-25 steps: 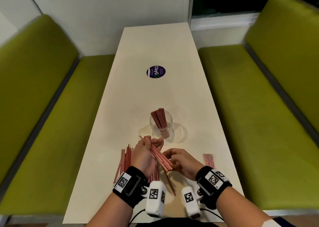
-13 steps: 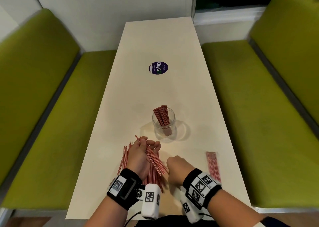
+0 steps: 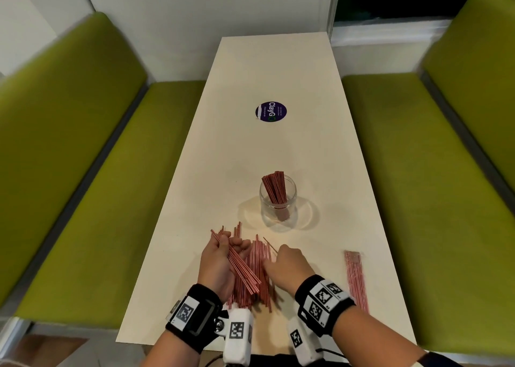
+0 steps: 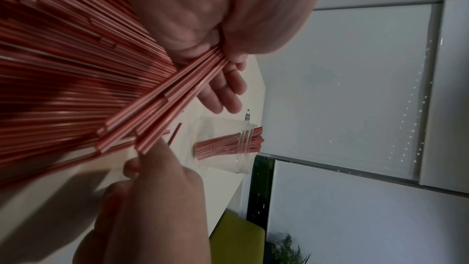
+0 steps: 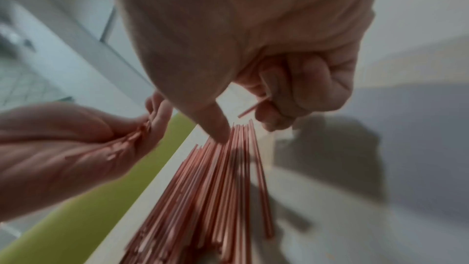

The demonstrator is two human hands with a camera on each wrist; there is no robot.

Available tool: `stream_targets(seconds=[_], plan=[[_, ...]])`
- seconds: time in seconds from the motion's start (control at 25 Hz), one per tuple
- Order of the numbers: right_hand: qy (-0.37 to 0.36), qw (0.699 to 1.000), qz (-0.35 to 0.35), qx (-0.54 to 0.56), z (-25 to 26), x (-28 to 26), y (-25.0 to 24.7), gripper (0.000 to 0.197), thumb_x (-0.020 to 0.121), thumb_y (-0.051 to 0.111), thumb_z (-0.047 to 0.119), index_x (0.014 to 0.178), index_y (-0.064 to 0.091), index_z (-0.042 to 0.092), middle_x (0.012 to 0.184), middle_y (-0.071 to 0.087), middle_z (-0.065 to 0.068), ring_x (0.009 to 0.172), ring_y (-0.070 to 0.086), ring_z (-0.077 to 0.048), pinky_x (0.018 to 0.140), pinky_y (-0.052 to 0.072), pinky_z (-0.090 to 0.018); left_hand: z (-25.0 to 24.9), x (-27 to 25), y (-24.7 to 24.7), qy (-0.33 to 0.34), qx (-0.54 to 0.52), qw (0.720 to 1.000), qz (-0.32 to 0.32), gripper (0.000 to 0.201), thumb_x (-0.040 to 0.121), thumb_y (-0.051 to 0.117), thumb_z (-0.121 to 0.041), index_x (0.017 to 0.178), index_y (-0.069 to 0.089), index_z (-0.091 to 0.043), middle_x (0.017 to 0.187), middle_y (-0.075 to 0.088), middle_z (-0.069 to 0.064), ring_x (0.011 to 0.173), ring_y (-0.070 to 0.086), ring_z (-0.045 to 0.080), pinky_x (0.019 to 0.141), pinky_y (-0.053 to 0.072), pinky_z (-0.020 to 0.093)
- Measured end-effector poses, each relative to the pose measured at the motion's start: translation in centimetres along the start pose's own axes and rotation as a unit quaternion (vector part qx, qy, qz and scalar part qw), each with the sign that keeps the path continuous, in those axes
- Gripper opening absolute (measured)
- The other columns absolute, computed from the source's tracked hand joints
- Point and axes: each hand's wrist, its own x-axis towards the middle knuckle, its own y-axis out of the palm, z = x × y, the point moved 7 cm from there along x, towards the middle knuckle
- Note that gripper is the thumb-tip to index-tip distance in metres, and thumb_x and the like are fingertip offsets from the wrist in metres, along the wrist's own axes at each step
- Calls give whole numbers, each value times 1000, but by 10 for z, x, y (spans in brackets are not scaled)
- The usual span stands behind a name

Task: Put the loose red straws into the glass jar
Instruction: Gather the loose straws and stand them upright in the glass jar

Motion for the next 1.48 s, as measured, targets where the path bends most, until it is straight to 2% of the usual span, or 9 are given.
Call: stream_targets(seconds=[0.24, 0.44, 0.6, 0.76, 0.92, 1.12, 1.32, 1.4, 1.48], plan=[[-62, 980, 42, -186, 24, -9, 9, 7, 92, 51, 11, 94, 56, 14, 97, 64, -9, 84, 61, -28, 69, 45, -32, 1, -8, -2, -10, 2, 1000, 0, 21, 107, 32, -15, 110, 49, -2, 77, 57, 14, 75, 64, 27, 79, 60, 39], [-46, 993, 59, -94, 10, -4, 5, 12, 101, 47, 18, 93, 53, 12, 100, 64, -11, 90, 62, -27, 71, 44, -30, 4, -9, -6, -13, 3, 1000, 3, 21, 107, 33, -16, 114, 48, -3, 78, 63, 14, 72, 71, 24, 74, 63, 35], [-121, 983, 92, 100, 10, -8, -1, 21, 104, 47, 30, 87, 55, 21, 90, 63, 2, 82, 58, -15, 83, 49, -36, 15, -9, -9, -30, 28, 999, 4, 26, 107, 33, -15, 120, 48, 3, 96, 66, 22, 93, 71, 31, 81, 61, 37], [-188, 964, 112, 153, 25, -19, 1, 35, 97, 43, 46, 116, 61, 23, 114, 69, 1, 108, 64, -17, 99, 49, -38, 25, -20, 10, -54, 44, 997, 21, 31, 108, 32, -13, 110, 55, 7, 102, 70, 26, 87, 74, 27, 70, 60, 32], [-189, 967, 73, 155, 30, -28, -7, 31, 105, 36, 38, 116, 53, 15, 106, 65, -2, 91, 59, -14, 89, 46, -37, 28, -27, 31, -61, 66, 996, 15, 32, 108, 32, -14, 115, 57, 4, 111, 69, 25, 95, 71, 27, 69, 56, 29], [-192, 961, 79, 182, 28, -25, -3, 51, 107, 28, 41, 152, 25, 17, 140, 56, -9, 122, 59, -22, 106, 44, -37, 33, -35, 46, -70, 21, 997, 10, 34, 109, 29, -17, 120, 53, 4, 109, 65, 19, 94, 66, 21, 70, 51, 27], [-200, 937, 93, 269, 27, -31, -3, 33, 108, 30, 34, 132, 35, 11, 114, 64, -13, 88, 65, -8, 74, 54, -25, 34, -36, 48, -63, 87, 994, 28, 22, 107, 35, -8, 107, 57, -12, 103, 67, 17, 92, 67, 24, 66, 52, 31], [-181, 932, 102, 297, 24, -35, -5, 31, 109, 32, 31, 133, 33, 12, 94, 62, -4, 64, 61, 4, 55, 49, -17, 33, -35, 49, -56, 106, 992, 44, 24, 106, 36, -3, 103, 57, -13, 104, 68, 17, 97, 67, 26, 64, 53, 29], [-152, 924, 126, 327, 22, -36, -2, 34, 107, 34, 38, 138, 30, 23, 70, 49, 2, 44, 48, -5, 41, 38, -22, 35, -28, 46, -48, 114, 990, 60, 23, 105, 37, -1, 109, 59, -9, 111, 68, 19, 106, 66, 28, 69, 54, 29]])
